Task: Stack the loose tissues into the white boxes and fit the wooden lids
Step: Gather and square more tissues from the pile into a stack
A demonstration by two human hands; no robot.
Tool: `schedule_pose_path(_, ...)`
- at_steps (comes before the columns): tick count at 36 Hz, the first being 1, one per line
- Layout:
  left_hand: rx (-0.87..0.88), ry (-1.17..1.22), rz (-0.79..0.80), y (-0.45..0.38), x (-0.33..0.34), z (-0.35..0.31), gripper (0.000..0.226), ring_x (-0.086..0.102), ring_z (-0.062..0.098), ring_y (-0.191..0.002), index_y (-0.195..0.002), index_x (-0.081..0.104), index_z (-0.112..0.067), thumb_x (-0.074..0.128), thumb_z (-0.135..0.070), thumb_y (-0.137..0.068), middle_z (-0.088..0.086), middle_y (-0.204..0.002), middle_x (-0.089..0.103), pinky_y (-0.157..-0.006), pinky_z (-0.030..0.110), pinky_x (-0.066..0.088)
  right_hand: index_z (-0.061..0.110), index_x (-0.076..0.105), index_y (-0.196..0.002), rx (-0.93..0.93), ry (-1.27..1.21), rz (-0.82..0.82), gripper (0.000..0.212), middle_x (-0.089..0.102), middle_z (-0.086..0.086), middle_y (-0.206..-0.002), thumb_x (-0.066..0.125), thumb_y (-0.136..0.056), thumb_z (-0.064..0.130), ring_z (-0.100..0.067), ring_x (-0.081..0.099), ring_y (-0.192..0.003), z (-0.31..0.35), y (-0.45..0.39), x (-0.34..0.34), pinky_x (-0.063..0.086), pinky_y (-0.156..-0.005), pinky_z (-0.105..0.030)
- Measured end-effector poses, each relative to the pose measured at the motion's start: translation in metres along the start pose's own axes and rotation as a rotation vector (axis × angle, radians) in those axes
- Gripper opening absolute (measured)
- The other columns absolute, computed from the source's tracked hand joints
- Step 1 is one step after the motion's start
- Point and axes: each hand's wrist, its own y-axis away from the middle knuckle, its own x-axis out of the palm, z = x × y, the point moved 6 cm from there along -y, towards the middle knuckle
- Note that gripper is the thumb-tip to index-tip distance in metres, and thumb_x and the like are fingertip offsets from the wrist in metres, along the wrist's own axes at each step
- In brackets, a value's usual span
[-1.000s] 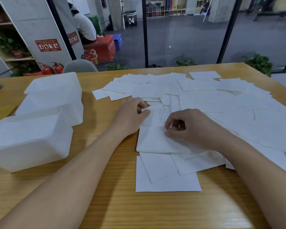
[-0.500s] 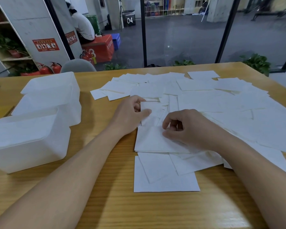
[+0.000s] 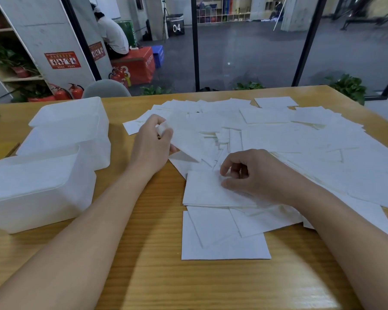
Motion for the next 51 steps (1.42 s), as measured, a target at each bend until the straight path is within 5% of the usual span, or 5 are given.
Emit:
schedule_pose_path(14, -0.215, 0.770, 0.370, 0.038, 0.026, -0.019, 0.022, 0.078, 0.028, -0.085, -0.125, 0.066, -0.009, 0.072, -0.014, -0.104, 0.009, -0.111, 0.080, -0.070, 0.028, 0.061, 0.030, 0.060, -0.141, 0.197, -0.560, -0.283, 0.063, 0.080, 0.008, -0.106, 0.071, -0.094, 0.071, -0.020, 0.080, -0.083, -0.011, -0.001, -0.030, 0.058, -0.065, -0.034)
schedule_pose_path(20, -0.109, 0.592, 0.635, 0.056, 0.034, -0.035, 0.041, 0.078, 0.026, -0.112, -0.138, 0.064, -0.023, 0.078, -0.032, -0.101, 0.002, -0.131, 0.077, -0.071, 0.034, 0.062, 0.018, 0.082, -0.107, 0.138, -0.667, -0.245, 0.011, 0.071, -0.005, -0.083, 0.080, -0.098, 0.012, -0.017, 0.055, -0.060, -0.016, -0.001, -0.032, 0.046, -0.054, -0.024)
schedule_pose_path(29, -0.087, 0.177, 0.669, 0.046, 0.022, -0.018, 0.029, 0.064, 0.018, -0.082, -0.122, 0.075, -0.040, 0.080, -0.049, -0.095, 0.011, -0.066, 0.048, -0.085, 0.028, 0.047, 0.028, 0.079, -0.114, 0.136, -0.525, 0.015, 0.022, 0.067, -0.003, -0.077, 0.085, -0.094, 0.020, -0.016, 0.059, -0.060, -0.010, 0.001, -0.022, 0.049, -0.059, -0.023)
schedule_pose_path(32, -0.085, 0.128, 0.745, 0.049, 0.024, -0.017, 0.029, 0.040, 0.027, -0.064, -0.122, 0.073, -0.040, 0.080, -0.045, -0.095, 0.011, -0.070, 0.045, -0.060, 0.029, 0.036, 0.030, 0.079, -0.104, 0.148, -0.376, 0.042, 0.015, 0.072, 0.002, -0.076, 0.087, -0.091, 0.028, -0.014, 0.064, -0.061, -0.013, 0.002, -0.021, 0.050, -0.060, -0.027)
schedule_pose_path(51, 0.053, -0.126, 0.735, 0.049, 0.027, -0.013, 0.034, 0.061, 0.009, -0.058, -0.122, 0.060, -0.055, 0.079, -0.055, -0.093, -0.004, -0.073, 0.074, -0.073, 0.040, 0.055, 0.032, 0.078, -0.092, 0.168, -0.197, -0.043, 0.015, 0.071, 0.011, -0.083, 0.089, -0.084, 0.024, -0.003, 0.061, -0.056, -0.019, -0.002, -0.020, 0.054, -0.058, -0.026)
